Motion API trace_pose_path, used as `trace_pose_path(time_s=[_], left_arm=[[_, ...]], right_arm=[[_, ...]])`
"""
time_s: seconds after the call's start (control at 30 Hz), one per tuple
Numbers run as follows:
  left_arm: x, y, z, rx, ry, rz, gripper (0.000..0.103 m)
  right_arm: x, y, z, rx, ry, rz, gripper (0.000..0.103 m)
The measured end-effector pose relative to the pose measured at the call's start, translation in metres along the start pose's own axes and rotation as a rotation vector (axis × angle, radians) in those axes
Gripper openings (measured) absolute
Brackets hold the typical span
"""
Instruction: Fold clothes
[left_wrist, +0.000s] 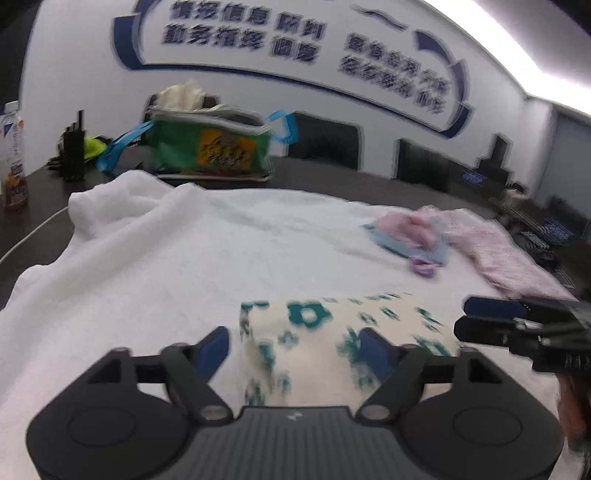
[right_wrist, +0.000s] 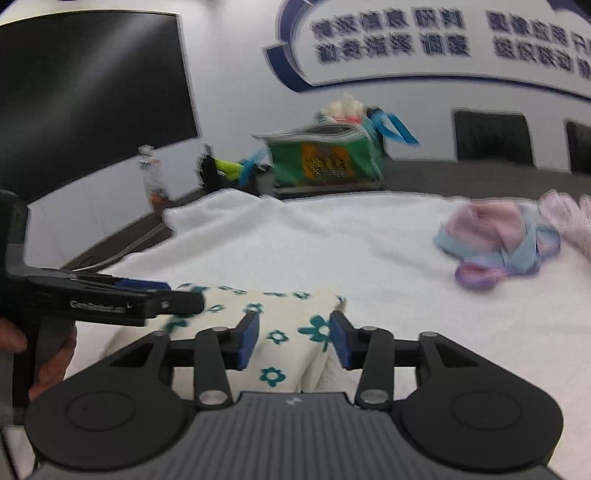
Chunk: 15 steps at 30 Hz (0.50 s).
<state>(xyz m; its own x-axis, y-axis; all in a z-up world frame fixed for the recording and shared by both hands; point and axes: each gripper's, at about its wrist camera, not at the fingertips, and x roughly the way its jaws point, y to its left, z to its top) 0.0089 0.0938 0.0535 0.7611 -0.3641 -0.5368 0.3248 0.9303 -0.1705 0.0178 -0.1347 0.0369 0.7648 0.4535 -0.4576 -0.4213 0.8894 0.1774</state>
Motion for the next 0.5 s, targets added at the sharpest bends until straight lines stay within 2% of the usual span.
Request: trace_pose_path(time_s=[0.07,0.1,0.17,0.27,0.33,0.4,0.43,0.47,0.5], left_arm=[[-0.019,0.006,-0.011,0.03,-0.013,-0.056,0.088],[-0.021,0.003,-0.018,0.072,-0.009,-0.066,0.088],[-0.025,-0.001,-0.032,0.151,0.0,-0.087,0.088],[-0.016,-0.001,-0.033,0.156,0.029,-0.098,0.088],[-0.01,-0.001,-0.033,0.159,0.049,-0.106,0.082],[-0.004,-0.002,-0.034,0.163,0.069,-0.114,0.057],[-0.001,-0.002,-0.034,0.165,0.079,-0.118,0.053],[0.002,-0.002,-0.034,0.166,0.089,-0.121,0.047],[0.005,-0.002,-0.034,0.168,0.099,-0.125,0.038]], right_arm=[[-0.014,-0.003,-0.001,-0.046,0.009,0.064,0.067],[-0.019,-0.004,-0.003,-0.072,0.023,0.09,0.07],[-0.025,-0.006,-0.009,-0.108,0.044,0.131,0.073],[-0.023,-0.007,-0.021,-0.116,0.084,0.19,0.073],[-0.018,-0.004,-0.028,-0.136,0.097,0.199,0.073],[-0.012,0.0,-0.033,-0.157,0.105,0.199,0.073],[-0.008,0.001,-0.034,-0.155,0.108,0.206,0.069],[-0.005,0.002,-0.035,-0.153,0.111,0.214,0.049],[-0.002,0.002,-0.036,-0.153,0.114,0.22,0.04]])
